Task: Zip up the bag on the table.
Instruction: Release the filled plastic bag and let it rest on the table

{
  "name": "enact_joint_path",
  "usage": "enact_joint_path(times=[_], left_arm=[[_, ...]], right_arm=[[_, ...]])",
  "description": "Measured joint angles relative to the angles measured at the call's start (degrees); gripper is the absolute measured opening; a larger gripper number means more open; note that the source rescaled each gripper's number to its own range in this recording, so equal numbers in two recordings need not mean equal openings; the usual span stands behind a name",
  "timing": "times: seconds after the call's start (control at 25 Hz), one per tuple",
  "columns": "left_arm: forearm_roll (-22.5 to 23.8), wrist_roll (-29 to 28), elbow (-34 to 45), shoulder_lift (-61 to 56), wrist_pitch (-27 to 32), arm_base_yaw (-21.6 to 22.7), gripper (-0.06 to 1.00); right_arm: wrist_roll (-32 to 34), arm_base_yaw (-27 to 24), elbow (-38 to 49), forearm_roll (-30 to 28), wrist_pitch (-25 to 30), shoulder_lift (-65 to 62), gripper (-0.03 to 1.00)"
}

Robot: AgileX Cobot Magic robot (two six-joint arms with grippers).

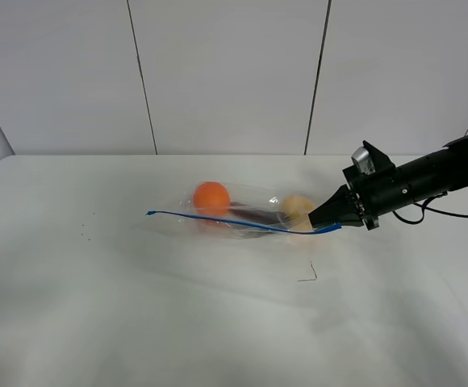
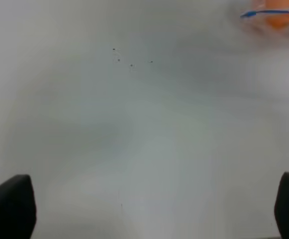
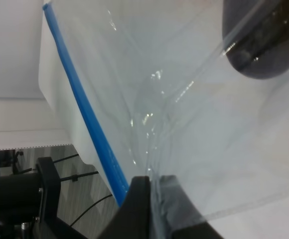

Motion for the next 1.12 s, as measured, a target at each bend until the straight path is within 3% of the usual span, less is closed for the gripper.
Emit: enact_joint_path(times=[0.84,0.92,1.0,1.12], left_arm=[[0.06,0.0,0.0,0.0,0.07,0.0,1.0],[0.06,0.0,0.0,0.0,0.07,0.0,1.0],[0.06,0.0,0.0,0.0,0.07,0.0,1.0],[0.06,0.0,0.0,0.0,0.07,0.0,1.0]], right_arm=[[0.0,0.0,0.0,0.0,0.0,0.0,0.01],[0.0,0.0,0.0,0.0,0.0,0.0,0.11],[0.0,0.0,0.0,0.0,0.06,0.0,0.28],[0.0,0.0,0.0,0.0,0.06,0.0,0.71]])
